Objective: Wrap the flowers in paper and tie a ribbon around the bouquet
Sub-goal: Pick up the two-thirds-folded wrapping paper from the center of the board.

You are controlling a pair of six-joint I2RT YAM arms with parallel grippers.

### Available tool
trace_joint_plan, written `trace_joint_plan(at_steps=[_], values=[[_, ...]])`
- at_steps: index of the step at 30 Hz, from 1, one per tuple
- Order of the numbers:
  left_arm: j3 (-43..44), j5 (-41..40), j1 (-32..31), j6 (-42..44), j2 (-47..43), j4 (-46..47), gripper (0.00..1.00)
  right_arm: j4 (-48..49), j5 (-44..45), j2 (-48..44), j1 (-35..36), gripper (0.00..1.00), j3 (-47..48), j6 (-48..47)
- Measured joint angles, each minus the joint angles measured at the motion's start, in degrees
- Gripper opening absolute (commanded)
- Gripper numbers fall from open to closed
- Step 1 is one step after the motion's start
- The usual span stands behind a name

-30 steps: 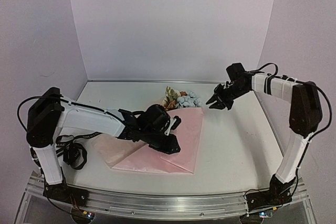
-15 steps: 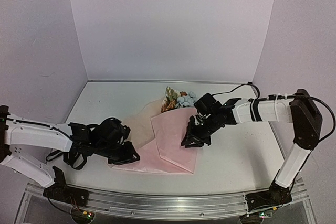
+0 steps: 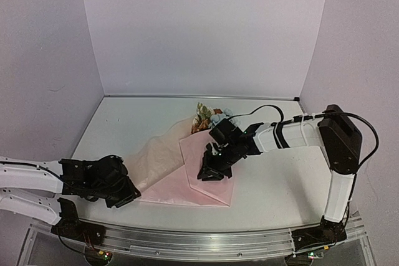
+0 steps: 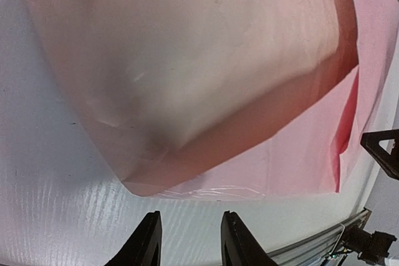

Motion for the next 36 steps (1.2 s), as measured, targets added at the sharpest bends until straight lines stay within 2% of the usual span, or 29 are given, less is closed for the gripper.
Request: trace_joint_plan(at_steps=[13,19,27,36], values=[[-3.4,-2.5,0.4,-4.6,3.4,3.8,0.35,1.5,-0.2,5.1,2.3,0.16,3.5,2.0],[-3.4,-3.3,0.7,-4.8,6.3,6.7,0.22,1.7,-0.2,6.0,3.0,0.15,4.2,2.5],[-3.3,-4.4,0.8,-4.4,8.4,7.6,0.00,1.8,-0.2,6.6,3.1,0.15,4.3,2.5],[1.6,-7.3,0.8,1.1,5.0,5.3,0.00,1.6,0.0,7.6,3.6,0.16,4.3,1.4]])
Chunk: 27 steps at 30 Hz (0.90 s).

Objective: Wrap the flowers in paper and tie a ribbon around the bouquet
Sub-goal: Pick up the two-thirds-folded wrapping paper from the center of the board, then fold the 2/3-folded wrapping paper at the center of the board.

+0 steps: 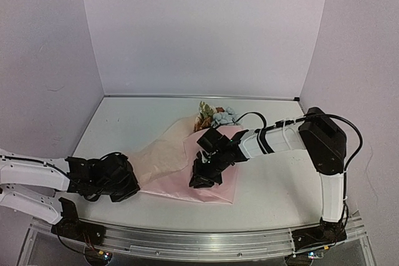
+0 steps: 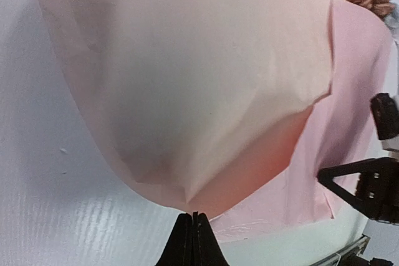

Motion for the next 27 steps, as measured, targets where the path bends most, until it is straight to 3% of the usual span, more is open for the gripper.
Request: trace_joint_plan(at_steps=[11,27], values=[[3.0,-1.3,0.0,3.1,-0.9,-1.4,0.00,-4.5,0.5,-0.3,1.5,0.16,2.0,-4.1],[1.7,-1.3,0.0,2.1,0.3,-1.3,0.00,-7.4,0.5,-4.7,5.0,0.02,2.1,-3.6]])
